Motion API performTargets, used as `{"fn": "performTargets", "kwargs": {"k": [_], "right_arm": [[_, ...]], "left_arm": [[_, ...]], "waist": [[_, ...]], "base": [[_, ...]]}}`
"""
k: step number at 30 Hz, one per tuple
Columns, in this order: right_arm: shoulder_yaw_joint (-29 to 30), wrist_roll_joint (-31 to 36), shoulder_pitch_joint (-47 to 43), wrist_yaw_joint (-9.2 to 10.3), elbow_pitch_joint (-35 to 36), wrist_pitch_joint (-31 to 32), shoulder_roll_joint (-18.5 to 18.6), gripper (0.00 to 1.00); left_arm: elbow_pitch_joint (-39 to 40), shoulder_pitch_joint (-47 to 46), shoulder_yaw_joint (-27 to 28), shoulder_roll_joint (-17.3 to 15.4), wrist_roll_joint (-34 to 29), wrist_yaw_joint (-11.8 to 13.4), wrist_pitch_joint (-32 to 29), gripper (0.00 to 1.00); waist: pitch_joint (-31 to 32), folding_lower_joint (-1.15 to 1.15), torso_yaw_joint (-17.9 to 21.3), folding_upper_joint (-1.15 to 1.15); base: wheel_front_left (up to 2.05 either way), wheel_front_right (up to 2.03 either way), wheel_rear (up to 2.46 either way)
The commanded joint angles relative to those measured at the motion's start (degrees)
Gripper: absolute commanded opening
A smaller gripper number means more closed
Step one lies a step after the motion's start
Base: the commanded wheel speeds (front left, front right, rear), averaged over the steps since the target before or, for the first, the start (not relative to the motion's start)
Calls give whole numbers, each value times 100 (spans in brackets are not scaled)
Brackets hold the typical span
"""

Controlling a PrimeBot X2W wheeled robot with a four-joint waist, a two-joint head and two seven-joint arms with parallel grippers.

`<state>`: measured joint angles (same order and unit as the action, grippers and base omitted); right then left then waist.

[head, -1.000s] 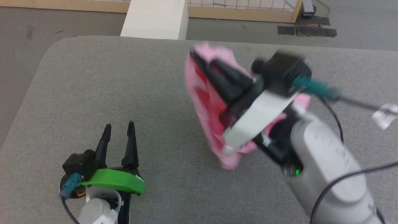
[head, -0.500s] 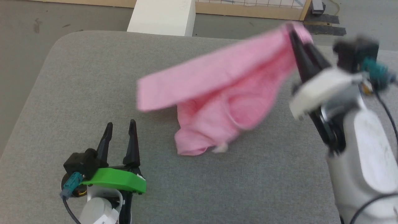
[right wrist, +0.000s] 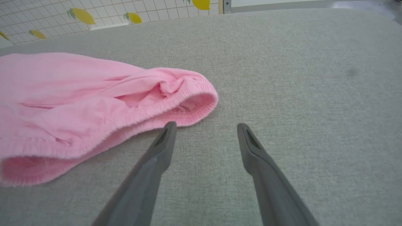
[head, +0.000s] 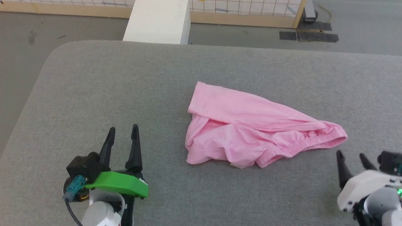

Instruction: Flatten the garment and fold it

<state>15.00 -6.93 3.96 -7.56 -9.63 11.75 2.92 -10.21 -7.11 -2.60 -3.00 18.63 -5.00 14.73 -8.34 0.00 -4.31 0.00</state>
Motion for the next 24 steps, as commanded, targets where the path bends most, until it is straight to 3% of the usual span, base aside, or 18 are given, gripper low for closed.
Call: {"fn": "performTargets", "kwargs": {"k": [1,5,11,17,24], "right_arm": [[-303,-193,-413,8,368,-79,-4,100],[-845,-266,-735,8,1112,-436,-4,100],[-1072,-103,-651,8,1316,-907,-4,100],[-1279,-62,-493,8,1240,-1036,-4,100],[-1462,-97,-316,8,1140,-1069,-4,100]], "left_arm": [[-36,52,0,13,-94,-45,27,100],[-48,42,6,13,-137,-80,27,100],[-296,-512,-329,13,-36,-115,-142,100],[-1026,-1523,-721,13,244,-40,-1169,100],[-1779,-2345,-910,13,680,280,-2571,100]], "waist": [[128,0,98,0],[114,0,214,0],[-120,0,292,0],[-384,0,434,0],[-605,0,643,0]], "base": [[0,0,0],[0,0,0],[0,0,0],[0,0,0],[0,0,0]]}}
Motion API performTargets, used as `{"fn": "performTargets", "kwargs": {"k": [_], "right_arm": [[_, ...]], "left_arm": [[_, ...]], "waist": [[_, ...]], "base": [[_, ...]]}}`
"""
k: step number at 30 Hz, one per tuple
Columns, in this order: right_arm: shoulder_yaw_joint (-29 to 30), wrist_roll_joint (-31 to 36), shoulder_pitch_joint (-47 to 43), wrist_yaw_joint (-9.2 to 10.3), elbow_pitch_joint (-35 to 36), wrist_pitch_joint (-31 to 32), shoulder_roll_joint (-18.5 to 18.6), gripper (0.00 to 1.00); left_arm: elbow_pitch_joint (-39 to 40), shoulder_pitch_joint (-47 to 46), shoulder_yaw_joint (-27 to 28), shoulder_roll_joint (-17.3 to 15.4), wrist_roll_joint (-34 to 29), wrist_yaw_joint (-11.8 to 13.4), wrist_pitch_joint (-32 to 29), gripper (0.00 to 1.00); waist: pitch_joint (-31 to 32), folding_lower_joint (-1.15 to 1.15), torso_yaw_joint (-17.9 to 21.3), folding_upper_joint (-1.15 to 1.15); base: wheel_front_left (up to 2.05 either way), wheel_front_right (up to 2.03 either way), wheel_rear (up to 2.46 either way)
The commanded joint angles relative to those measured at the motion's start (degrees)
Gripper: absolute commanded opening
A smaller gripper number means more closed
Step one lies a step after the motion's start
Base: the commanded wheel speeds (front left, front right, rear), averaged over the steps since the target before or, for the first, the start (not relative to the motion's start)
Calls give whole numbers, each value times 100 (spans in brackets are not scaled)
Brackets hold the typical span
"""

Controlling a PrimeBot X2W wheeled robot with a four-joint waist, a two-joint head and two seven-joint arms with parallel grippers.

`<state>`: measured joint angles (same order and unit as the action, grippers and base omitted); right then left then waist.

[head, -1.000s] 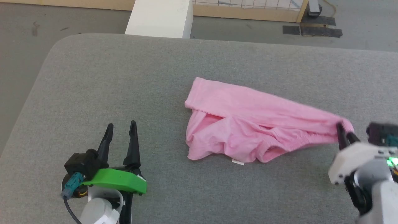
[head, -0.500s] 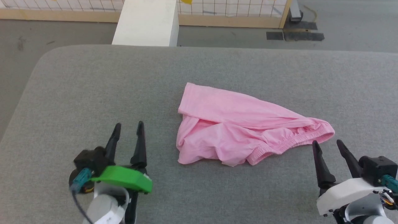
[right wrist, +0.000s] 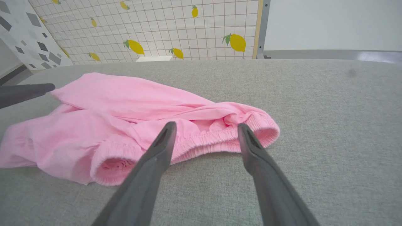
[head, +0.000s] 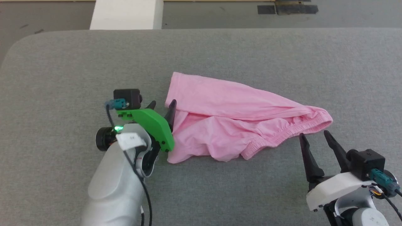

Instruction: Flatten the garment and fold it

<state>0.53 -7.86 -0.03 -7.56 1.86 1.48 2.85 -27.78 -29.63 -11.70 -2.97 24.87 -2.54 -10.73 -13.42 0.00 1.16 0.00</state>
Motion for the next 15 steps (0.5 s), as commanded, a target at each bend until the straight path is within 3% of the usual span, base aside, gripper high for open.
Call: {"fn": "performTargets", "kwargs": {"k": [1,8,10,11,15], "right_arm": [[-26,-7,95,8,-20,-48,3,100],[-98,-45,198,8,-112,-99,3,100],[-108,-58,218,8,-135,-107,3,100],[-111,-63,225,8,-142,-111,3,100],[-94,-68,244,8,-169,-124,3,100]], "left_arm": [[-82,-156,-6,9,75,82,-173,100],[-224,-452,-28,-2,212,256,-884,100],[-183,-471,-26,-7,233,272,-926,20],[-161,-468,-39,-14,241,254,-948,0],[62,-398,-82,-39,222,167,-730,0]], "waist": [[-115,0,111,0],[-233,0,214,0],[-240,0,226,0],[-240,0,226,0],[-190,0,186,0]], "base": [[0,0,0],[0,0,0],[0,0,0],[0,0,0],[0,0,0]]}}
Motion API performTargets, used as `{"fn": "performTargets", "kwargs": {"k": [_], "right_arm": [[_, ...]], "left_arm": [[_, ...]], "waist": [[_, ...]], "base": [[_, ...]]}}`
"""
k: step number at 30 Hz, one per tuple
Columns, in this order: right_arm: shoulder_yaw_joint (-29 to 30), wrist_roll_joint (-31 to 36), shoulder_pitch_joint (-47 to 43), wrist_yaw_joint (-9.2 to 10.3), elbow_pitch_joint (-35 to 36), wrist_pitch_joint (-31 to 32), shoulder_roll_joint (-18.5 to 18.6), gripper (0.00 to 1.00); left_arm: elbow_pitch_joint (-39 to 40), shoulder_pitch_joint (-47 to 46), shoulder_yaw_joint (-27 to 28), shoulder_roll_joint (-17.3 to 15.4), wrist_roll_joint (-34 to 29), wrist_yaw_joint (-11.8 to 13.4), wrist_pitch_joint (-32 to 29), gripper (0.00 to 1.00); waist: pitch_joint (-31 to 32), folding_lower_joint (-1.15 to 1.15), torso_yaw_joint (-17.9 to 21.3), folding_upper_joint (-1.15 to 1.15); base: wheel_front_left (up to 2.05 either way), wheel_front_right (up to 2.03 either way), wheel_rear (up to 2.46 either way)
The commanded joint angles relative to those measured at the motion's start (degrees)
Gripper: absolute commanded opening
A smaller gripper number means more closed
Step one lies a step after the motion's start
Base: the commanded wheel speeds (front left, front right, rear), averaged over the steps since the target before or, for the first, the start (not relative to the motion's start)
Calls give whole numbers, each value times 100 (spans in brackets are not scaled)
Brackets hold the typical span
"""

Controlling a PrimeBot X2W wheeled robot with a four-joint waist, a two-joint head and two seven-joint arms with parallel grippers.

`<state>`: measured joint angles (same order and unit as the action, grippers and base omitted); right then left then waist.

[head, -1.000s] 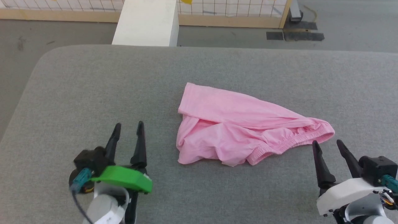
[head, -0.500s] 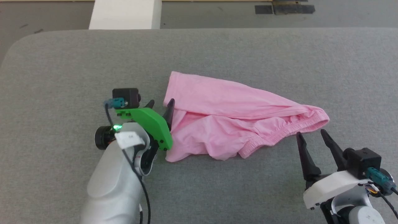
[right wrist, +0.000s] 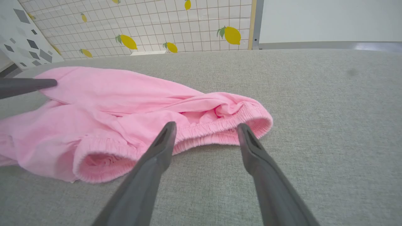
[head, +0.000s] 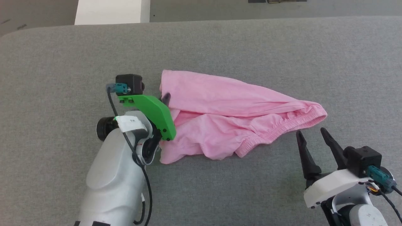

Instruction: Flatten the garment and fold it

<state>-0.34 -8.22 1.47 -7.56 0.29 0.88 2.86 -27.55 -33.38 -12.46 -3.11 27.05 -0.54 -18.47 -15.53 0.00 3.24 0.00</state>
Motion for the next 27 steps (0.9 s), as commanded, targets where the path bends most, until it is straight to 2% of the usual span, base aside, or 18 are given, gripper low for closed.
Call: {"fn": "performTargets", "kwargs": {"k": [1,9,14,22,27], "right_arm": [[-8,-25,95,8,-11,-66,2,100],[116,-48,272,8,28,62,2,100],[421,-338,539,8,-216,596,2,100],[736,-801,1550,8,-1128,1761,2,100],[912,-694,2287,8,-1778,2201,2,100]], "left_arm": [[99,8,-4,-24,-2,-40,126,0],[765,791,153,-128,81,59,590,0],[1198,1290,143,-173,132,87,614,0],[1528,1460,12,-136,199,123,535,0],[1593,1408,-64,-122,217,113,513,0]], "waist": [[34,0,-35,0],[122,0,-196,0],[104,0,-361,0],[40,0,-556,0],[-36,0,-619,0]], "base": [[0,0,0],[0,0,0],[0,0,0],[0,0,0],[0,0,0]]}}
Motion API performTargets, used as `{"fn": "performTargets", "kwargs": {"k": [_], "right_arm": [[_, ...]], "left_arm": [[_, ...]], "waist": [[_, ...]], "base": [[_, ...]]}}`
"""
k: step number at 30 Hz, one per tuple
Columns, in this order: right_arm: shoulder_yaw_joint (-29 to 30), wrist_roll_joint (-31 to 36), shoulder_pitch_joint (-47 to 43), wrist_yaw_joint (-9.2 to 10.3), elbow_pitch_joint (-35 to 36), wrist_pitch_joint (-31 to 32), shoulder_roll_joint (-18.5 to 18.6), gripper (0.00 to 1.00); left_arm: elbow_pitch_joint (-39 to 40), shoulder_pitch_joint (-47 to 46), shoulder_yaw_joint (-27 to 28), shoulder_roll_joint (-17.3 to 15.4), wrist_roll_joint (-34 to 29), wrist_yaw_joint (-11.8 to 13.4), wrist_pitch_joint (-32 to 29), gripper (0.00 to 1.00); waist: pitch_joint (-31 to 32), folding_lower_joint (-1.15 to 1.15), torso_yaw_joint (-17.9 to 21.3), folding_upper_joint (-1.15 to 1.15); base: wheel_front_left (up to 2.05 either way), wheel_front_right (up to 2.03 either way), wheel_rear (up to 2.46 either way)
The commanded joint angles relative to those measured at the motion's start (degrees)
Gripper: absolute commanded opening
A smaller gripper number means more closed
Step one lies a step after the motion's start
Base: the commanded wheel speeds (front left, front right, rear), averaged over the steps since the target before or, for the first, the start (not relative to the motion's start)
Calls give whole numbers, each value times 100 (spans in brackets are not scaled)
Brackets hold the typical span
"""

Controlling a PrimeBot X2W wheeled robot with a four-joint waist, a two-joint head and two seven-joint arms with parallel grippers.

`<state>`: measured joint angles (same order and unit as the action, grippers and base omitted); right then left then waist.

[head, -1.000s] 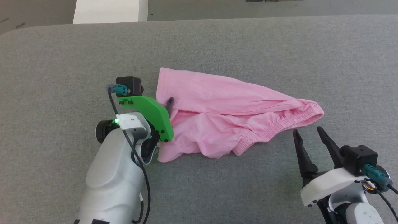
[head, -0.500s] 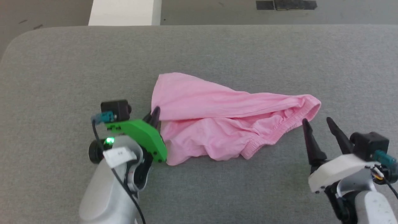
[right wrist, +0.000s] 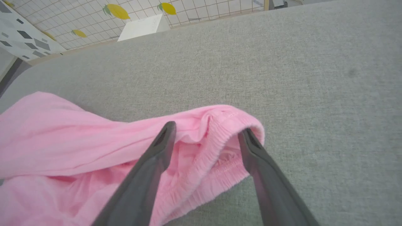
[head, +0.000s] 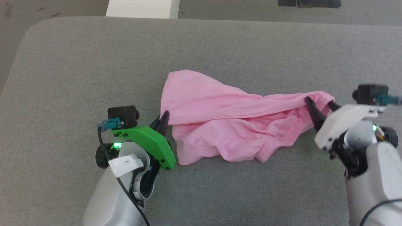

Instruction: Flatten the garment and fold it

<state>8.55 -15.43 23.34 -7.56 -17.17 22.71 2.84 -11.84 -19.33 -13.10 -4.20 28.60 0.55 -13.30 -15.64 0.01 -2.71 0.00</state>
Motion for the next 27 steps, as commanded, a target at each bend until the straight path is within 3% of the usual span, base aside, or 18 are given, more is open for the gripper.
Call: {"fn": "performTargets", "kwargs": {"k": [1,2,3,4,5,12,20,24,27], "right_arm": [[61,22,244,8,-162,67,4,100],[87,20,346,8,-251,92,4,85],[105,69,459,8,-336,112,4,37],[110,120,542,8,-383,115,4,22],[107,154,636,8,-417,113,4,0],[-59,380,1337,8,-310,175,4,0],[-480,694,3039,8,-224,138,4,0],[-729,998,4619,8,-505,-353,4,0],[-766,1030,5190,8,-613,-712,4,0]], "left_arm": [[25,-10,-16,-12,64,-1,-12,0],[27,-22,-29,-11,65,-4,-16,0],[29,-38,-45,-9,66,-8,-21,0],[29,-50,-56,-9,67,-12,-24,0],[35,-75,-67,-9,71,-20,-33,0],[119,-704,-13,-262,31,-208,-67,0],[-200,-2627,380,-1054,-257,-349,-132,0],[-649,-4279,655,-1443,-503,-232,78,0],[-741,-4860,760,-1519,-666,-90,461,0]], "waist": [[-40,-1,-39,0],[-53,-1,-54,0],[-68,-1,-70,0],[-79,-1,-80,0],[-95,-1,-90,0],[-282,-1,-58,0],[-775,-1,149,0],[-1252,-1,304,0],[-1389,-1,323,0]], "base": [[0,0,0],[0,0,0],[0,0,0],[0,0,0],[0,0,0],[0,0,0],[0,0,0],[0,0,0],[0,0,0]]}}
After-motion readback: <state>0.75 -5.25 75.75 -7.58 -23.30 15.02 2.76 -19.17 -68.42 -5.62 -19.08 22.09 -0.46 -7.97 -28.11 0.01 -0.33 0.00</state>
